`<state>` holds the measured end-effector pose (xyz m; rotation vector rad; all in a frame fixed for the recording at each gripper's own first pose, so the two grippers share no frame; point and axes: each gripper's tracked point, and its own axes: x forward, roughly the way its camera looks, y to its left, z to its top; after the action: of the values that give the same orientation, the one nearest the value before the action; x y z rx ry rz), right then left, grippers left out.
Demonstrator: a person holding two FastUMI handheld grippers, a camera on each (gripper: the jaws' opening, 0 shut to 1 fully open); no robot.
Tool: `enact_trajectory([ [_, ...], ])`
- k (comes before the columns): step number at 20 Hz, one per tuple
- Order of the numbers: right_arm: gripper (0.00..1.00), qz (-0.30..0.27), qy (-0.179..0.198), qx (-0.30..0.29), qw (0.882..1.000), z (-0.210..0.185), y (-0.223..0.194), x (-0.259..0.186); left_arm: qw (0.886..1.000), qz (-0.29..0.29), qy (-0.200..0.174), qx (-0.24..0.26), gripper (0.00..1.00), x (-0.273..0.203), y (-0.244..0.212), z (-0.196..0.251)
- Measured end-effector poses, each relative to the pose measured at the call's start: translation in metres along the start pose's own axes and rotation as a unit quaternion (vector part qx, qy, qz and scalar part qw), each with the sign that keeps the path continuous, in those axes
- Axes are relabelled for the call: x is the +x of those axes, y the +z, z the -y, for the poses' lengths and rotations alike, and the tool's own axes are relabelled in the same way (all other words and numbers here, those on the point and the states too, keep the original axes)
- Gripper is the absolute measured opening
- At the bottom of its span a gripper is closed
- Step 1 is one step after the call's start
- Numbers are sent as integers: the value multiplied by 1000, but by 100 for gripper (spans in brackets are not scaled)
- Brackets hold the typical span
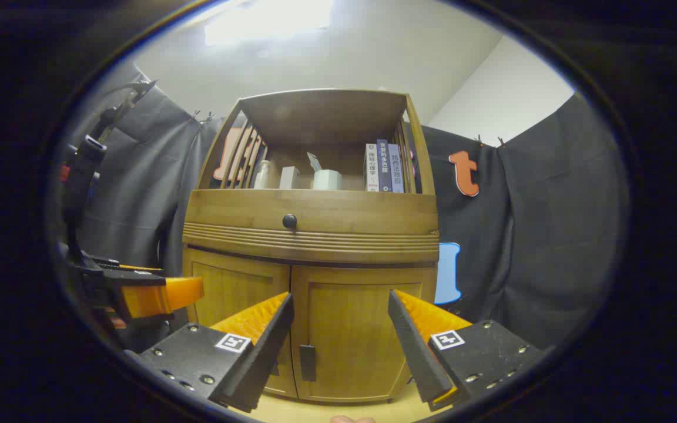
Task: Open the right door of the double-door shoe cabinet with the right hand, and open the left door with the left hand.
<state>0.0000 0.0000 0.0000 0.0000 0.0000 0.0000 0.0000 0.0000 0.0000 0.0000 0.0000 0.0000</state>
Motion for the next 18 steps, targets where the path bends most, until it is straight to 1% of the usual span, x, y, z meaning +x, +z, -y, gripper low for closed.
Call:
enact_trajectory([
  [1, 96, 1, -1, -3, 1000, 0, 1, 0, 1000, -1, 1, -2, 98, 0, 0, -1],
  [2, 95, 2, -2, -7, 1000, 1, 2, -1, 1000, 0, 0, -4, 98, 1, -1, 0],
  [3, 96, 4, -3, -10, 1000, 2, 3, -1, 1000, 0, 0, -5, 95, 0, -1, 1],
  [7, 95, 5, -6, -5, 1000, 2, 5, 0, 1000, 3, 1, 4, 95, 0, 1, 1],
  [8, 93, 5, -5, -5, 1000, 1, 6, 0, 1000, 4, 1, 6, 95, 0, 1, 0],
  [9, 96, 4, -5, -5, 1000, 1, 5, -1, 1000, 6, 3, 8, 95, 0, 2, 0],
  [11, 95, 4, -5, -7, 1000, 1, 6, -3, 1000, 8, 3, 7, 95, 1, 4, 1],
  [12, 95, 4, -5, -9, 1000, 1, 6, -4, 1000, 9, 2, 5, 97, 1, 4, 1],
  [13, 96, 4, -5, -11, 1000, 2, 6, -4, 1000, 9, 1, 3, 95, 1, 4, 3],
  [14, 96, 4, -6, -14, 1000, 3, 6, -5, 1000, 9, 0, 2, 97, 1, 4, 4],
  [15, 96, 4, -6, -16, 1000, 3, 6, -5, 1000, 11, 0, 2, 95, 1, 5, 5],
  [17, 96, 2, -6, -19, 1000, 4, 4, -3, 1000, 15, 1, 1, 95, 0, 7, 6],
  [18, 94, -2, -4, -20, 1000, 3, 1, -2, 1000, 16, 3, 1, 95, -1, 7, 4],
])
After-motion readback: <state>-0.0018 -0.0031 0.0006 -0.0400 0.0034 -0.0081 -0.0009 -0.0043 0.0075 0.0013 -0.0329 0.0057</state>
